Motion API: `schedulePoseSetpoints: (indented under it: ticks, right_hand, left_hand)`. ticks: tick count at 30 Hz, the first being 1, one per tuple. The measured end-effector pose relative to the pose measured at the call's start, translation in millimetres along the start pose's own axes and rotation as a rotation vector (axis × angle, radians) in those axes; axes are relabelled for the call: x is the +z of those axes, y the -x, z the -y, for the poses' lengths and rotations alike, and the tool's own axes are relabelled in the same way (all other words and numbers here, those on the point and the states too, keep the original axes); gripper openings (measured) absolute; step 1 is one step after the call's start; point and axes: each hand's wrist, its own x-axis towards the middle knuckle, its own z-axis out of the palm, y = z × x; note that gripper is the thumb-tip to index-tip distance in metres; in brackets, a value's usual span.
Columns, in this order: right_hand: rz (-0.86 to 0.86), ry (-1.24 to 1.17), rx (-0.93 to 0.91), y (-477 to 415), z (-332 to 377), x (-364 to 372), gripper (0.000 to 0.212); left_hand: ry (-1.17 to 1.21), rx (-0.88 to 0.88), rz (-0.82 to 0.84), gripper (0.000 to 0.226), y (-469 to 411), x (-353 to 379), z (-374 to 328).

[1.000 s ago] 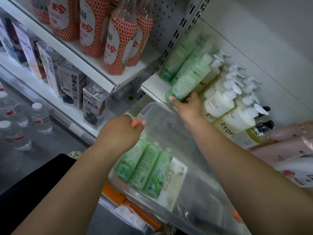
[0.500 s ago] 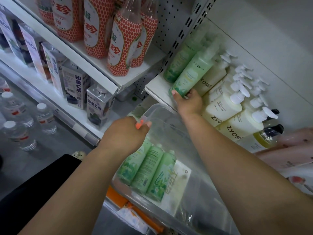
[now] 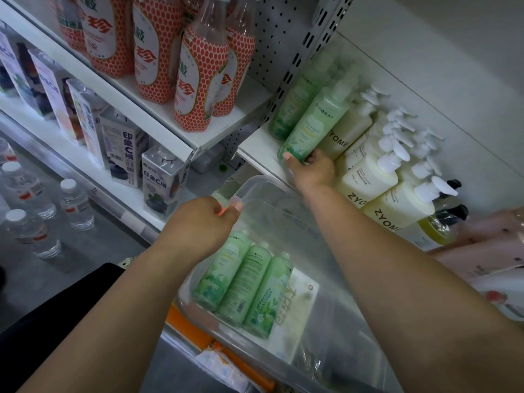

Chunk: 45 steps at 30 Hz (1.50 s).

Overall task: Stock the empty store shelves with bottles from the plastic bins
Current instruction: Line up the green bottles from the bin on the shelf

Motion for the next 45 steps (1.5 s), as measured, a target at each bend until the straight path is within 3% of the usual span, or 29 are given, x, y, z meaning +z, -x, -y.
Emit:
schedulePoseSetpoints:
  ticks: [9, 12, 15, 18, 21, 23, 28, 32, 37, 42, 45]
  right_hand:
    - [0.011, 0.079, 0.011, -5.6, -3.4, -3.7, 0.047]
    - [0.055, 0.031, 0.071, -3.5, -1.9, -6.6, 0.058]
    - [0.024, -0.002, 0.005, 26.2, 3.2, -20.1, 0.068]
    - [0.036, -0.040, -0.066, 87.5, -1.9, -46.4, 0.053]
    - [0.161, -0.010, -0.082, 138.1, -31.0, -69.7, 0.033]
    - [0.242, 0.040, 0.017, 156.3, -59.9, -78.9, 0.031]
    - [0.413, -0.020, 0.538, 164.5, -110.9, -96.1, 0.042]
    - [0.669, -0.230, 0.930, 152.1, -130.3, -87.3, 0.045]
    - [0.837, -0.314, 0.961, 156.4, -141.4, -60.7, 0.047]
    - [0.704, -0.347, 0.985, 162.0, -151.1, -57.1, 0.038]
    - [0.717, -0.334, 0.995, 164.2, -159.4, -55.8, 0.035]
  left_hand:
    - [-0.002, 0.005, 0.012, 0.058, -0.4, 0.4, -0.4]
    - [0.014, -0.001, 0.013, 0.058, -0.4, 0.4, -0.4]
    - [0.003, -0.006, 0.022, 0.058, -1.0, 0.1, -0.9]
    - [-0.004, 0.015, 0.019, 0.055, -0.9, 1.7, -0.3]
    - [-0.043, 0.014, 0.001, 0.050, 1.0, 5.6, 1.0]
    - [-0.097, 0.044, -0.041, 0.042, 1.7, 12.1, 3.6]
    - [-0.250, 0.151, -0.206, 0.042, 6.2, 26.1, 10.4]
    - [-0.323, 0.209, -0.231, 0.037, 6.9, 26.6, 14.5]
    - [-0.464, 0.269, -0.295, 0.040, 6.7, 31.8, 11.6]
    - [-0.565, 0.270, -0.340, 0.039, -0.5, 36.2, 12.5]
    - [-0.617, 0.320, -0.358, 0.047, -1.3, 38.2, 13.1]
